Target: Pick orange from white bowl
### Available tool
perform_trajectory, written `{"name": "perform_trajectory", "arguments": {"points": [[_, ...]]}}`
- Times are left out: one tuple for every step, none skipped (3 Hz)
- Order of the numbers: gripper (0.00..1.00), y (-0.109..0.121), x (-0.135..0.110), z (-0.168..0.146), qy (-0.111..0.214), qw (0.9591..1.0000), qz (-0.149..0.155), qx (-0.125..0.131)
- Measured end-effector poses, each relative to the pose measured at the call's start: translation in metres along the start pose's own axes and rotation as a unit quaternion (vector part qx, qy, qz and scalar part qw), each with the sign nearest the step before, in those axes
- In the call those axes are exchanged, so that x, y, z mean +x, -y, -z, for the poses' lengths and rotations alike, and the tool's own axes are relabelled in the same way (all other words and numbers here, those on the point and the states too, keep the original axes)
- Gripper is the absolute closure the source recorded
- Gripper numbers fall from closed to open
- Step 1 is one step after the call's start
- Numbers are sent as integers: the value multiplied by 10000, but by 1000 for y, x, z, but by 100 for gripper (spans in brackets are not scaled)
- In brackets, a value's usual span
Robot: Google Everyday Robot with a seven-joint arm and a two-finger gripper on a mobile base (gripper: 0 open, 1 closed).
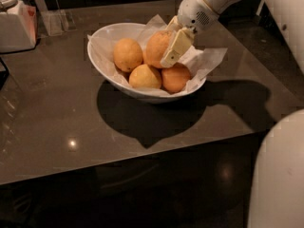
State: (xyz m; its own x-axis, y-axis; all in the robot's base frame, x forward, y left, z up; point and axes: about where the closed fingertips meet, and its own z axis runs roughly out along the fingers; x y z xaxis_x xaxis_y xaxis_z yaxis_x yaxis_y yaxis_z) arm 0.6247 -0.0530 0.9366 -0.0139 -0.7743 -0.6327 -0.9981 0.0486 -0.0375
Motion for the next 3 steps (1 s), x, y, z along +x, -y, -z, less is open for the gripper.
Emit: {"name": "perform_trajectory", "arguments": {"points": [[100, -30, -7, 37, 317, 9974, 252, 597], [100, -47, -12, 50, 440, 9945, 364, 872], [100, -48, -14, 50, 455, 9944, 375, 880]]}}
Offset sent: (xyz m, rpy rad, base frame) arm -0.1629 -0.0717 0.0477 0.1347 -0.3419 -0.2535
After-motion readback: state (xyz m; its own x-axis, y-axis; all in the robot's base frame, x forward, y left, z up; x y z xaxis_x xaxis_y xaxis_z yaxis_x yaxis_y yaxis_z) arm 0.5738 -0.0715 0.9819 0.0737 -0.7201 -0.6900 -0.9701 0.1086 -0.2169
